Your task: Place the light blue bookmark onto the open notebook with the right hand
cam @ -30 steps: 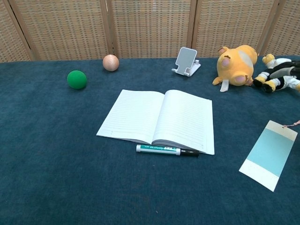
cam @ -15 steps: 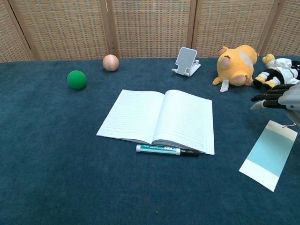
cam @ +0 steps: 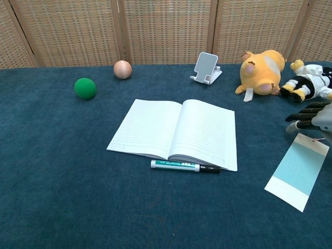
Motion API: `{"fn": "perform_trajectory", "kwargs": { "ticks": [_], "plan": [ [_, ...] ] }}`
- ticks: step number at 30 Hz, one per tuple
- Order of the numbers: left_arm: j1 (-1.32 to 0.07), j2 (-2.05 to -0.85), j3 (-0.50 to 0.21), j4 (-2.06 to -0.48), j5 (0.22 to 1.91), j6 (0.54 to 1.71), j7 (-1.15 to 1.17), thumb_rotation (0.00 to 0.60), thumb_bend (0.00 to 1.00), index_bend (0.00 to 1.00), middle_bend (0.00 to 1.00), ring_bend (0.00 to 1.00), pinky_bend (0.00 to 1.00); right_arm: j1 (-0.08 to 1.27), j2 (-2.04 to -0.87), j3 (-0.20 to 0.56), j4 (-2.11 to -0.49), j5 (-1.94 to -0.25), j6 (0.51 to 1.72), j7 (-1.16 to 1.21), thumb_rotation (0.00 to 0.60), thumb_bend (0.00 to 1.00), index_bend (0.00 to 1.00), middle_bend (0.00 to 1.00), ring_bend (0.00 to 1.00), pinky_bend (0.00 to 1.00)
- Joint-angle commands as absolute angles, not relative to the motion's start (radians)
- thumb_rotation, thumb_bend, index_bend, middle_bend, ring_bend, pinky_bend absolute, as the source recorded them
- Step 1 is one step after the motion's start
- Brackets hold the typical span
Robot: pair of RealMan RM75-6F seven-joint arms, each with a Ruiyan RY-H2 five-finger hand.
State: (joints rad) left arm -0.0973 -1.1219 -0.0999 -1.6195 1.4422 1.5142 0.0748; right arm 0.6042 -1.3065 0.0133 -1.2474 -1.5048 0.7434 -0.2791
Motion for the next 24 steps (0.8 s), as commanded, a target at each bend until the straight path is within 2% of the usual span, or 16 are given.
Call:
{"fn": "perform_trajectory", "kwargs": {
  "ticks": [1,9,15,24],
  "plan": [
    [-0.099,-1.121,-0.101,-1.619,1.439,1.512,0.072,0.600,0.00,0.00,0.00,0.00,0.00,0.604,-1.318,0.008,-1.236,-1.499,0.750,-0.282,0.600,1.00,0.12,0.03,0.00,0.00],
    [-0.100,-1.121,-0.099,-1.620,1.440,1.510,0.074,0.600,0.00,0.00,0.00,0.00,0.00,0.610,-1.334,-0.010,-1.221,-1.498,0.754,-0.297,0.600,1.00,0.13,0.03,0.00,0.00],
    [-0.101,-1.119,-0.100,-1.621,1.437,1.509,0.072,0.600,0.00,0.00,0.00,0.00,0.00,0.610,-1.330,-0.019,-1.221,-1.485,0.757,-0.319,0.600,1.00,0.16,0.04,0.00,0.00],
    [-0.104,-1.121,-0.097,-1.624,1.439,1.503,0.080,0.600,0.00,0.00,0.00,0.00,0.00,0.598,-1.300,-0.037,-1.235,-1.458,0.757,-0.364,0.600,1.00,0.23,0.11,0.00,0.00]
  ]
}}
